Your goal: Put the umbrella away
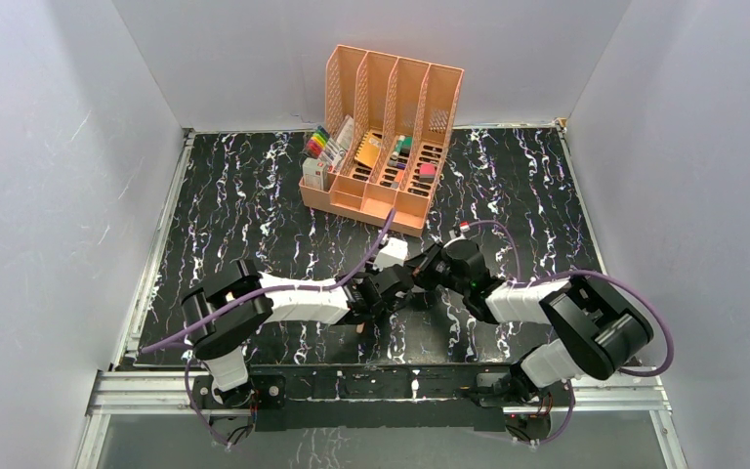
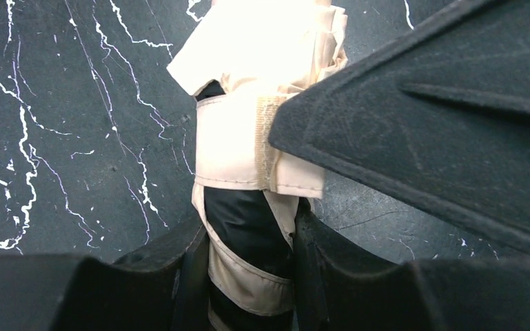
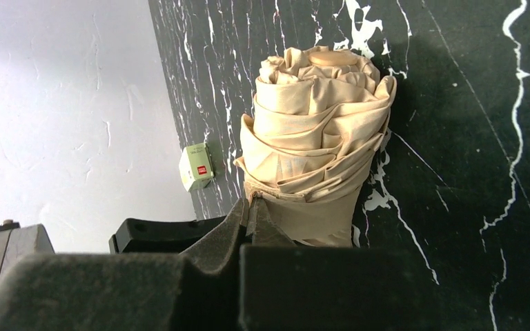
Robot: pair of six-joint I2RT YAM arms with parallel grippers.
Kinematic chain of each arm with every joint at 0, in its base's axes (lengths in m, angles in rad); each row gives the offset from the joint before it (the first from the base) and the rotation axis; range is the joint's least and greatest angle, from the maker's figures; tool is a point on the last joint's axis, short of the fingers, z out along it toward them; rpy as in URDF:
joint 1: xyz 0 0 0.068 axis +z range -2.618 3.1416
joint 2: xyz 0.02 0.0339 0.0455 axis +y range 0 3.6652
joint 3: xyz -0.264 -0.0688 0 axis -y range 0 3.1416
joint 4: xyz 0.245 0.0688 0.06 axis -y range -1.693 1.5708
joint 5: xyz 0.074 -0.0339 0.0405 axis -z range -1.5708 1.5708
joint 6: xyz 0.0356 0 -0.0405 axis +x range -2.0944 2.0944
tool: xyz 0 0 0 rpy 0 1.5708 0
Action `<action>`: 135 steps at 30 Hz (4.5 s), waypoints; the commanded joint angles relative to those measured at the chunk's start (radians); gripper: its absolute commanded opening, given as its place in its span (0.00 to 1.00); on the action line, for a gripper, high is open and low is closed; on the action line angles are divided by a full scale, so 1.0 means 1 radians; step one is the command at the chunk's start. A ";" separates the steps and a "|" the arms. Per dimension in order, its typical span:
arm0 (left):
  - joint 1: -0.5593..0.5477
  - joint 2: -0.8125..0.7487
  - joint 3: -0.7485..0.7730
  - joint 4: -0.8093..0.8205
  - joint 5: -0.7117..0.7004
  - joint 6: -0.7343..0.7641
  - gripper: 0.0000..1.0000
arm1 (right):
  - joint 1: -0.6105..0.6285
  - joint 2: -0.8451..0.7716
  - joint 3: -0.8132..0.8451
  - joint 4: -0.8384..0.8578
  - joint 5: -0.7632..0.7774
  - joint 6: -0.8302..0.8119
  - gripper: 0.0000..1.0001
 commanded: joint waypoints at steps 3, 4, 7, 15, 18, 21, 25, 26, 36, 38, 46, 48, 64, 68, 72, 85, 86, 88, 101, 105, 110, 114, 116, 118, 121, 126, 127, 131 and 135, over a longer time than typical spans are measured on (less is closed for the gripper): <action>-0.062 0.123 -0.094 -0.229 0.186 0.014 0.00 | -0.011 0.043 0.153 0.068 0.021 -0.023 0.04; -0.065 0.119 -0.098 -0.223 0.185 0.016 0.00 | -0.011 0.060 0.152 0.065 0.015 -0.025 0.06; -0.068 0.111 -0.107 -0.213 0.190 0.023 0.00 | -0.012 0.111 0.129 0.114 -0.010 -0.012 0.14; -0.077 0.077 -0.135 -0.186 0.211 0.044 0.00 | -0.012 0.225 0.101 0.251 -0.119 0.008 0.29; -0.082 0.040 -0.142 -0.176 0.214 0.060 0.00 | -0.014 0.235 0.078 0.260 -0.126 0.011 0.29; -0.083 0.006 -0.147 -0.163 0.229 0.091 0.00 | -0.021 0.235 0.053 0.266 -0.122 0.018 0.30; -0.083 -0.031 -0.148 -0.147 0.264 0.128 0.00 | -0.039 0.236 0.024 0.332 -0.147 0.022 0.32; -0.083 -0.042 -0.149 -0.141 0.276 0.136 0.00 | -0.047 0.236 0.013 0.353 -0.152 0.024 0.32; -0.083 -0.118 -0.176 -0.066 0.393 0.158 0.00 | -0.087 0.177 -0.006 0.251 -0.169 -0.025 0.35; -0.081 -0.126 -0.186 -0.052 0.400 0.153 0.00 | -0.094 0.145 -0.018 0.225 -0.163 -0.036 0.35; -0.051 -0.147 -0.201 -0.009 0.443 0.146 0.00 | -0.120 -0.157 -0.020 -0.181 0.007 -0.200 0.35; -0.029 -0.157 -0.205 0.012 0.488 0.152 0.00 | -0.120 -0.252 0.001 -0.315 0.061 -0.278 0.36; 0.066 -0.120 -0.182 0.094 0.696 0.185 0.00 | -0.121 -0.574 -0.088 -0.397 -0.242 -0.280 0.04; 0.066 -0.091 -0.149 0.068 0.708 0.200 0.00 | -0.120 -0.540 -0.059 -0.459 -0.303 -0.290 0.00; 0.066 -0.085 -0.142 0.073 0.701 0.197 0.00 | -0.118 -0.519 -0.073 -0.421 -0.358 -0.276 0.00; 0.066 -0.054 -0.120 0.064 0.708 0.193 0.00 | -0.112 -0.475 -0.069 -0.421 -0.323 -0.257 0.00; 0.066 -0.053 -0.118 0.062 0.711 0.195 0.00 | -0.111 -0.469 -0.069 -0.422 -0.317 -0.257 0.00; 0.066 -0.050 -0.113 0.052 0.711 0.199 0.00 | -0.111 -0.455 -0.069 -0.426 -0.306 -0.258 0.00; 0.066 -0.050 -0.118 0.043 0.708 0.199 0.00 | -0.085 -0.327 -0.066 -0.376 -0.260 -0.265 0.00; 0.066 -0.046 -0.112 0.035 0.707 0.205 0.00 | -0.069 -0.288 -0.062 -0.374 -0.242 -0.274 0.00; 0.066 -0.061 -0.117 0.023 0.700 0.217 0.00 | -0.046 -0.274 -0.040 -0.513 -0.154 -0.302 0.00; 0.066 -0.102 -0.128 0.003 0.659 0.242 0.00 | -0.036 -0.294 -0.027 -0.660 -0.038 -0.345 0.00; 0.066 -0.119 -0.125 -0.013 0.641 0.262 0.00 | -0.034 -0.299 -0.017 -0.716 0.007 -0.372 0.00; 0.066 -0.136 -0.123 -0.028 0.625 0.285 0.00 | -0.032 -0.299 -0.008 -0.775 0.049 -0.398 0.00; 0.066 -0.176 -0.121 -0.024 0.639 0.346 0.00 | -0.031 -0.320 0.011 -0.821 0.102 -0.418 0.00; 0.069 -0.231 -0.067 -0.095 0.651 0.515 0.06 | -0.032 -0.459 0.084 -0.840 0.211 -0.477 0.00; 0.076 -0.236 -0.057 -0.105 0.649 0.540 0.16 | -0.032 -0.476 0.111 -0.868 0.243 -0.502 0.00; 0.113 -0.227 -0.017 -0.130 0.675 0.649 0.50 | -0.032 -0.503 0.191 -0.971 0.304 -0.585 0.00; 0.167 -0.178 0.039 -0.180 0.690 0.691 0.78 | -0.032 -0.505 0.203 -1.010 0.297 -0.630 0.02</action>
